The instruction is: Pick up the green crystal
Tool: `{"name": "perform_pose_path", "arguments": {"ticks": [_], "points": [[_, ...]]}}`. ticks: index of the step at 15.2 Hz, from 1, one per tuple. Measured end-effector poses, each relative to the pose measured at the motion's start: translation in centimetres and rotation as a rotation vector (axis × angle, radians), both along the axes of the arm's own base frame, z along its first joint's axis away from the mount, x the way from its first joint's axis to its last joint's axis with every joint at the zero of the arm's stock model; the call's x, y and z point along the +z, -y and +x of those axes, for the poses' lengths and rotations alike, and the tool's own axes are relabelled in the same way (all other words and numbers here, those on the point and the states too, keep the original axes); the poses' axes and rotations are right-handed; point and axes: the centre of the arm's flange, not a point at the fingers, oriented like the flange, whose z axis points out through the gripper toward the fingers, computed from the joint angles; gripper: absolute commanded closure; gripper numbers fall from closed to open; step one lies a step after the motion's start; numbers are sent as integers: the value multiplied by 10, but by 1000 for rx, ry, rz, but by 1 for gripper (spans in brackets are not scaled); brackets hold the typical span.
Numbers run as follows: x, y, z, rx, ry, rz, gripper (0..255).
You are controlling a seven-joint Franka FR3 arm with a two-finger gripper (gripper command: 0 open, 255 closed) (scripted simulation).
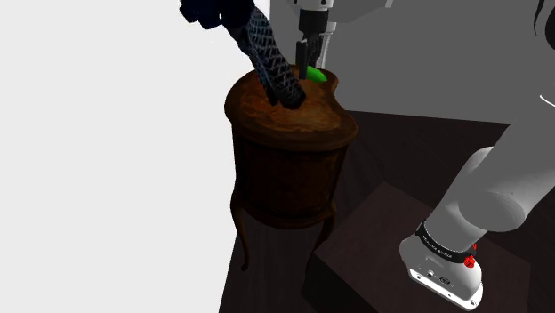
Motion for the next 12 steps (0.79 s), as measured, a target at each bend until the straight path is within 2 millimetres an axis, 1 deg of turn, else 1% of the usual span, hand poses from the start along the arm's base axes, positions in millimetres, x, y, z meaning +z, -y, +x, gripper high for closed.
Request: {"name": "perform_pose_path", "arguments": {"ticks": [9, 12], "points": [[48, 0, 0, 0, 0, 0, 255], [61, 0, 0, 0, 0, 0, 255]]}}
